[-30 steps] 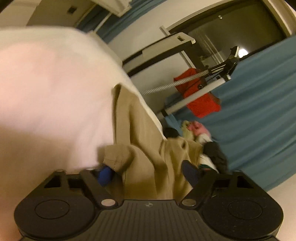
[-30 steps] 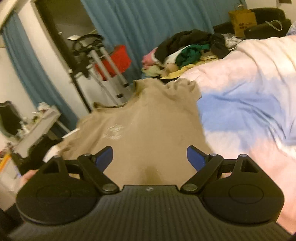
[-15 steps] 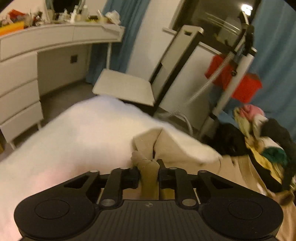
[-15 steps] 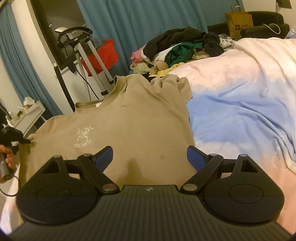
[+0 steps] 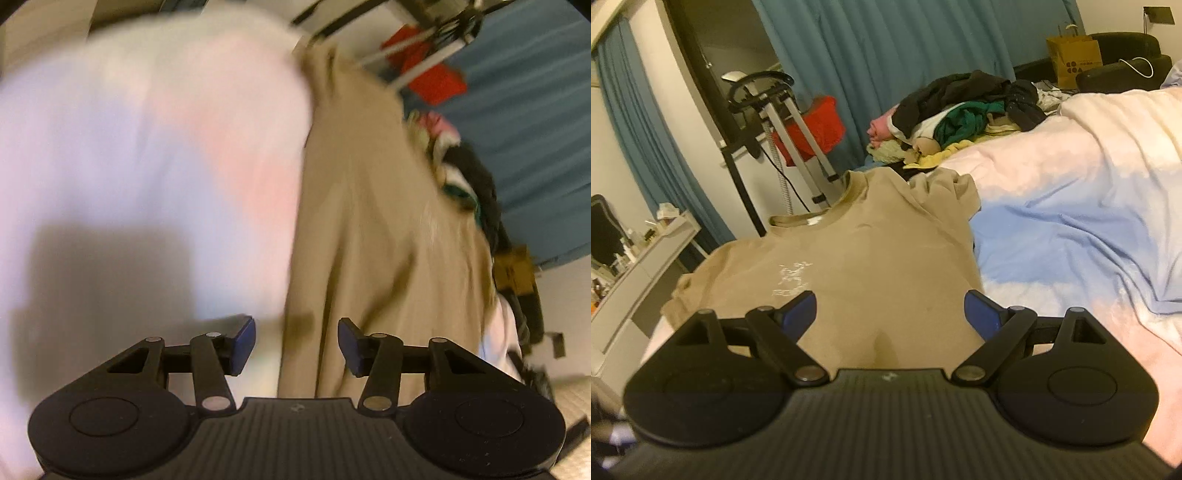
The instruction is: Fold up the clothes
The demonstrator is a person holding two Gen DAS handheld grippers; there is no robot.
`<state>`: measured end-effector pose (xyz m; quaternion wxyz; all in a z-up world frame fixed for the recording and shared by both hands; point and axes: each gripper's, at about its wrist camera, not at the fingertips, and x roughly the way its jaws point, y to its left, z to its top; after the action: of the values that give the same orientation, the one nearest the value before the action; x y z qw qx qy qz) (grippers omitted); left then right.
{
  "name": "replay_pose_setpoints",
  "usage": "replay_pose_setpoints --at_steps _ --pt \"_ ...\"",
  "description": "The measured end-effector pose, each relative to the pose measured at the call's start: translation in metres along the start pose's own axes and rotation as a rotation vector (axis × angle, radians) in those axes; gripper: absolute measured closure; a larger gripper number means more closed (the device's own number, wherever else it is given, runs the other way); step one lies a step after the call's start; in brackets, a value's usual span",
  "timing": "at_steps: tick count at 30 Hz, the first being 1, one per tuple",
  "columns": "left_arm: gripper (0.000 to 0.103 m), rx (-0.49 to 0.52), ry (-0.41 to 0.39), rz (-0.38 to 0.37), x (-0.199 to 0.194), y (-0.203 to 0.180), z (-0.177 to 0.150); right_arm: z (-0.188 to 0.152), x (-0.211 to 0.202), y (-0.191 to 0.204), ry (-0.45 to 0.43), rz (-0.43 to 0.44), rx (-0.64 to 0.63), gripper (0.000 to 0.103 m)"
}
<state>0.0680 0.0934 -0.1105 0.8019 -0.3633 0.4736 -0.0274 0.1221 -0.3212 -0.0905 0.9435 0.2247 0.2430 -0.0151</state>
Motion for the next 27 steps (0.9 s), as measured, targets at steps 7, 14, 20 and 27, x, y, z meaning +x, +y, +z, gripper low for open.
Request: replay_pose_setpoints --at_steps 7,14,20,27 --pt "0.071 0.043 0.09 -0.06 -0.006 -0.003 -0.06 -0.009 -0.062 0.006 -0.02 -0.041 -0.029 0.015" --pt "0.102 -0.005 0.1 -0.049 -0.026 0.006 -0.061 -0.011 -0.104 0.018 -0.052 -0.056 -0.083 0.015" --pt "0.103 0.058 0.053 -0.03 -0.094 0.001 -0.038 -0.016 -0.115 0.003 -0.032 -0.046 -0.034 0.015" --pt "0.103 0.073 0.03 0.134 -0.116 0.038 -0.018 -0.022 -0.12 -0.03 0.087 -0.028 0.074 0.015"
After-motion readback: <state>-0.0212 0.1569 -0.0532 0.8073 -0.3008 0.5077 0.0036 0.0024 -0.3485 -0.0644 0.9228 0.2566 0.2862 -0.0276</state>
